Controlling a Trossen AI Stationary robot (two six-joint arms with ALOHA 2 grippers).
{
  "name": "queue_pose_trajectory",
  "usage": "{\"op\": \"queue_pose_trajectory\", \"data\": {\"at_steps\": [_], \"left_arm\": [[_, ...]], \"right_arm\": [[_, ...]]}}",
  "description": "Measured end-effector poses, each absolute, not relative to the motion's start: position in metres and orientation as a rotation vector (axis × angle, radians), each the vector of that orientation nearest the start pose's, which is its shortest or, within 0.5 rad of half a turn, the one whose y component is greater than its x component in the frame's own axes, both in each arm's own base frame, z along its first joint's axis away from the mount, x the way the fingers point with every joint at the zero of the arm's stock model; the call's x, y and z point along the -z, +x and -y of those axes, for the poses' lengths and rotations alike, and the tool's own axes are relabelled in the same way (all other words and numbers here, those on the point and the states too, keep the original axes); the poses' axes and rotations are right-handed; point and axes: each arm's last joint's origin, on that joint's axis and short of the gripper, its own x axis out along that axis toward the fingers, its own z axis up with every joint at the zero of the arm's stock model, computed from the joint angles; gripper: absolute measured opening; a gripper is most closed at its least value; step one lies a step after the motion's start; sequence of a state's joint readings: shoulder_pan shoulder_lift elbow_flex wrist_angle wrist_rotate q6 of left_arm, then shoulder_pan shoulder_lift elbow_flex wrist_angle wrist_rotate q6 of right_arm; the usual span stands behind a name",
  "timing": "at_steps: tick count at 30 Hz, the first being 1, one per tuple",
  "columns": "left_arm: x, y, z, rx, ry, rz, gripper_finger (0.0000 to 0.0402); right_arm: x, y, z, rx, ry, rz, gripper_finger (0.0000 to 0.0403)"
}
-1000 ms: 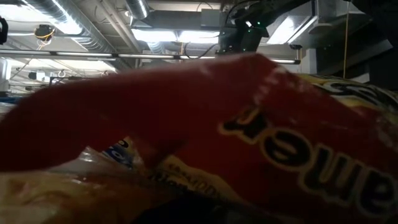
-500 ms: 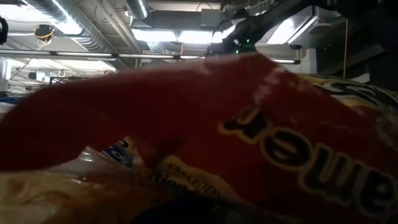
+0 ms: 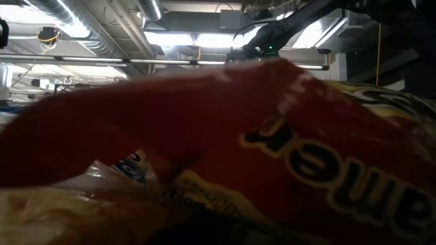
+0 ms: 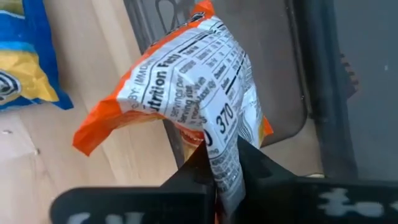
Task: Sort Maruchan noodles
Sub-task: Put the orange noodle pack into the black bin
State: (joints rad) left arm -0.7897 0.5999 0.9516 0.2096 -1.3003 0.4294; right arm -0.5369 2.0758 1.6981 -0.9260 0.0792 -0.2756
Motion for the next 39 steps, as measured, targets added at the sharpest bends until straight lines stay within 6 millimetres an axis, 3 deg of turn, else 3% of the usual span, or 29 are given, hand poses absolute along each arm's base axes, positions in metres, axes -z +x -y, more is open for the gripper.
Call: {"op": "queue_pose_trajectory", "data": {"at_steps": [8, 14, 19, 30, 39], "left_arm": [[-0.433, 0.073, 0.034, -0.541, -0.073, 0.171, 0.0258], [-0.433, 0.073, 0.034, -0.541, -0.073, 0.171, 0.0258], [-0.433, 0.073, 0.034, -0.541, -0.073, 0.171, 0.0258], [-0.433, 0.073, 0.034, -0.541, -0.072, 0.170, 0.0258], [-0.433, 0.073, 0.034, -0.541, -0.072, 0.170, 0.0258]], "right_arm": [[-0.220, 0.356, 0.226, 0.392, 0.231, -1.260, 0.0002], [-0.244, 0.357, 0.240, 0.418, 0.402, -1.128, 0.0001], [-0.260, 0.355, 0.251, 0.463, 0.674, -1.000, 0.0001], [-0.262, 0.356, 0.259, 0.579, 1.001, -0.850, 0.0000], [-0.230, 0.352, 0.267, 0.726, 1.270, -0.748, 0.0000]]}}
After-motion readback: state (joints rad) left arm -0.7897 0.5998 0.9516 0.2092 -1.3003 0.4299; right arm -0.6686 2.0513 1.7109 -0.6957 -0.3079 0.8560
